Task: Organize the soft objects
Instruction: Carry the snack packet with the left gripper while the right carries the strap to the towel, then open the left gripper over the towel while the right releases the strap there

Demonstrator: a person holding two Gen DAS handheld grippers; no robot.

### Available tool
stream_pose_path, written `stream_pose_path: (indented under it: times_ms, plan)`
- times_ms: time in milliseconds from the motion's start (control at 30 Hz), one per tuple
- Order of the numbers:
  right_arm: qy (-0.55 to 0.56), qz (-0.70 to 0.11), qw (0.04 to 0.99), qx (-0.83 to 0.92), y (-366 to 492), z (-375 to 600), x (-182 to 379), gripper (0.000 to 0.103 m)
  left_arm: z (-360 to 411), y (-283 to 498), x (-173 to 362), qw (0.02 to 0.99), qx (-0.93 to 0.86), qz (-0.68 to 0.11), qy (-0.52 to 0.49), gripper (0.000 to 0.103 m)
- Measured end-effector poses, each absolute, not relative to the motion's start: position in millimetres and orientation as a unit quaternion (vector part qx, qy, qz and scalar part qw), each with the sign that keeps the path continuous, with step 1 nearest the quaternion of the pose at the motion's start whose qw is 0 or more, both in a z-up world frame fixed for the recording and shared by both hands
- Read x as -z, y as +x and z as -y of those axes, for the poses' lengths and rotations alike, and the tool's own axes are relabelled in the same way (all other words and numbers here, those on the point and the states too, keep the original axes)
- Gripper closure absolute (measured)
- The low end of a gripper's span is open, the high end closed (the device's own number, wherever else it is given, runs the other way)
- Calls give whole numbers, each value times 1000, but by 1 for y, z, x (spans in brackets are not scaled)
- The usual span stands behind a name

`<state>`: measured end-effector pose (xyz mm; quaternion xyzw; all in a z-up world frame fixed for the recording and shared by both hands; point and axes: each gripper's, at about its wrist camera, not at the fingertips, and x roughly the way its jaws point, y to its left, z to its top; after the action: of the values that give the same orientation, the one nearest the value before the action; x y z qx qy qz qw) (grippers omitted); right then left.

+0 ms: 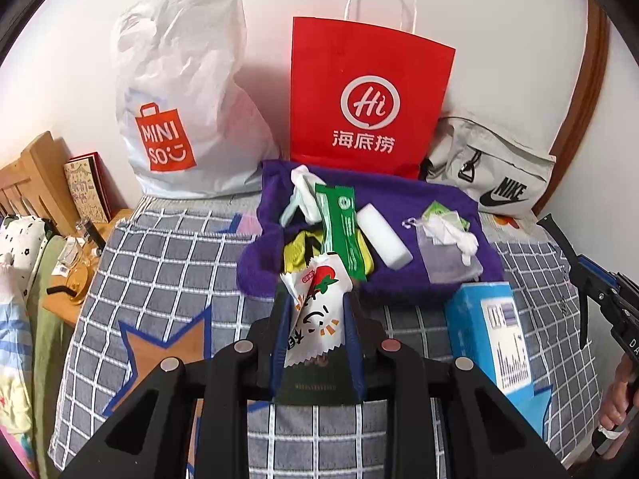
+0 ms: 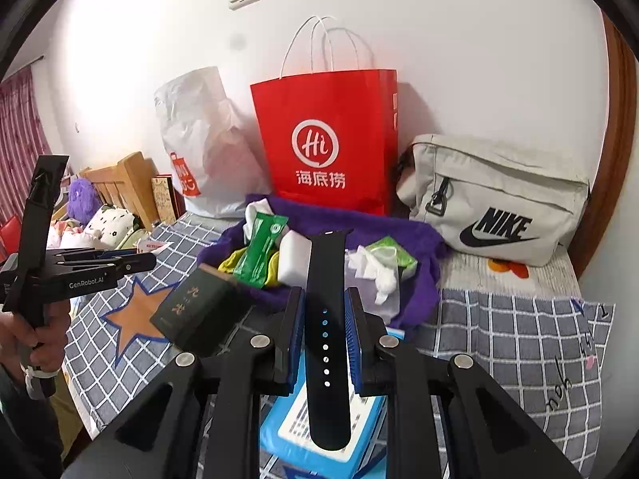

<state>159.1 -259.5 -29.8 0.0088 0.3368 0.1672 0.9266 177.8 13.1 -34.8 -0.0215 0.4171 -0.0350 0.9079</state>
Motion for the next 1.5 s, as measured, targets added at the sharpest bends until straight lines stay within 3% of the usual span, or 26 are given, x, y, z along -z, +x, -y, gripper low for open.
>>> stream_pose_path:
  times_ms: [767, 1500]
  plan:
    - [21, -354, 918, -177, 265, 251, 47, 83, -17, 257, 56, 897, 31, -439, -42, 78]
    - [19, -424, 886, -186, 314, 239, 116, 83, -29, 316, 93, 883, 27, -465, -62, 78]
